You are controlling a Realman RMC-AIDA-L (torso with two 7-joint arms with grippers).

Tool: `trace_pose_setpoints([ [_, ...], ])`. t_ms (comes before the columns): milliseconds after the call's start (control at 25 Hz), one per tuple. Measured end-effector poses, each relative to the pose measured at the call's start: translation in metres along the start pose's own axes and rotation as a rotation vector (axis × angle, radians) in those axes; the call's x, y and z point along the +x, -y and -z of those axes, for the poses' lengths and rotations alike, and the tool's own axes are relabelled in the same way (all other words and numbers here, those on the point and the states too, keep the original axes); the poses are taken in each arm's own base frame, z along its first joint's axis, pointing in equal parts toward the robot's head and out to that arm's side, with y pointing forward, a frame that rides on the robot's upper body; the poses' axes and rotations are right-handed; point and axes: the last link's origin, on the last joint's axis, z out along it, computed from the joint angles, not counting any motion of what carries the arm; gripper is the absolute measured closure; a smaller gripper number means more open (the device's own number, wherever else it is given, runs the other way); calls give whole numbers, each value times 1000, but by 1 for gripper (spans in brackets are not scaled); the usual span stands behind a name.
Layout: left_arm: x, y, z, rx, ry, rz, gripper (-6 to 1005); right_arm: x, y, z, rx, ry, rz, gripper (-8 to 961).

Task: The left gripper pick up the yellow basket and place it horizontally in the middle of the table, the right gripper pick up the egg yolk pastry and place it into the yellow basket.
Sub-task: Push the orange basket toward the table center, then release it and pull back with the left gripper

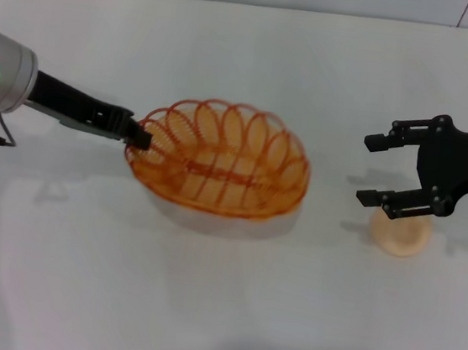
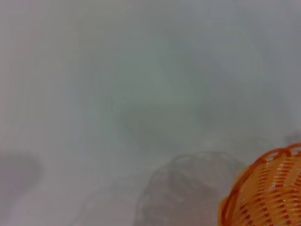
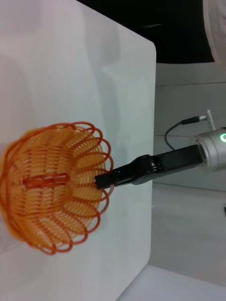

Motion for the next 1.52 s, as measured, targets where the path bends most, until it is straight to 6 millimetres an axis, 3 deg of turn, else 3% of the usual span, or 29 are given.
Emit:
trace_pose_setpoints([
  [680,-8,-20,-22,38,78,184,927,-2,1,4,10,9,36,248],
  [1520,-7,-31,-42,87,115,153,921,5,0,4,32,-4,31,253],
])
